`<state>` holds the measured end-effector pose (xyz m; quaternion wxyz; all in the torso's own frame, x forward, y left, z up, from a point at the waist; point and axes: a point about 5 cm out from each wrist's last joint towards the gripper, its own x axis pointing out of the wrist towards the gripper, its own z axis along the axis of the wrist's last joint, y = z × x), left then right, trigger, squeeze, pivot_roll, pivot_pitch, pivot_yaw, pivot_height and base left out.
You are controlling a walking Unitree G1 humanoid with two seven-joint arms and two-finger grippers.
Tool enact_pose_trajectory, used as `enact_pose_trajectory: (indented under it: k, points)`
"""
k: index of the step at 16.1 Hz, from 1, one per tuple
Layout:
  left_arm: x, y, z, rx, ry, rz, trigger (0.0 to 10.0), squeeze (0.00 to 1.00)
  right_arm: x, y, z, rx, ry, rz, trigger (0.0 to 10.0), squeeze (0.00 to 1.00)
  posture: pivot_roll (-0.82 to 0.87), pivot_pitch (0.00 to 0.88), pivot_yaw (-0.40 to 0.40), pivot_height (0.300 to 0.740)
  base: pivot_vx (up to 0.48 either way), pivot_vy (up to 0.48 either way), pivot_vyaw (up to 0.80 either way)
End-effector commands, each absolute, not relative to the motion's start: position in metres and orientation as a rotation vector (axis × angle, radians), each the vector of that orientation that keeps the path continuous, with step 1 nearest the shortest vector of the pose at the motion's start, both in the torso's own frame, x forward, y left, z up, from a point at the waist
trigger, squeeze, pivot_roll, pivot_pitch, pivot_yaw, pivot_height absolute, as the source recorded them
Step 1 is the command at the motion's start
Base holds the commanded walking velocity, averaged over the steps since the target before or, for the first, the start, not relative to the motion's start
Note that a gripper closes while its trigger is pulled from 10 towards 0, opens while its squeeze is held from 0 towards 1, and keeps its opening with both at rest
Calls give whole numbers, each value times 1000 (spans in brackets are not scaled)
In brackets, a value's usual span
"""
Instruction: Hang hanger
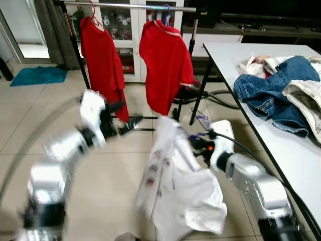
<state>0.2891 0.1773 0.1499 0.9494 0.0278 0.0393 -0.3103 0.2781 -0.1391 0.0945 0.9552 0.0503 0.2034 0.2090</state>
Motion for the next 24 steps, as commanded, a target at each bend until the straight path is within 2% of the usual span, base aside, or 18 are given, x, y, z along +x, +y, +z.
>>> enact_pose_trajectory:
  k: [1, 2, 5, 8, 10, 16, 24]
  points:
    - [289, 174, 155, 108, 55, -601, 10000, 0, 279, -146, 101, 121, 358, 375, 10000, 0, 83, 0, 7, 740, 0, 0, 0]
    - [281, 167, 144, 157, 80, -529, 10000, 0, 275, -148, 109, 170, 255, 319, 10000, 0, 73, 0, 19, 740, 259, 0, 0]
    - [275, 161, 133, 158, 101, -402, 10000, 0, 274, -158, 108, 252, 230, 200, 10000, 0, 81, 0, 12, 740, 284, 0, 0]
    - [278, 155, 133, 150, 94, -377, 10000, 0, 278, -163, 106, 165, 224, 131, 10000, 0, 78, 0, 15, 740, 314, 0, 267]
    - [279, 152, 138, 156, 78, -375, 10000, 0, 282, -158, 113, 170, 183, 141, 10000, 0, 79, 0, 20, 740, 334, 0, 800]
    - [280, 156, 143, 143, 65, -354, 10000, 0, 286, -138, 120, 222, 183, 242, 10000, 0, 95, 0, 4, 740, 354, 0, 0]
    - [279, 160, 144, 128, 62, -325, 10000, 0, 288, -133, 125, 183, 149, 285, 10000, 0, 105, 0, -5, 740, 396, 0, 0]
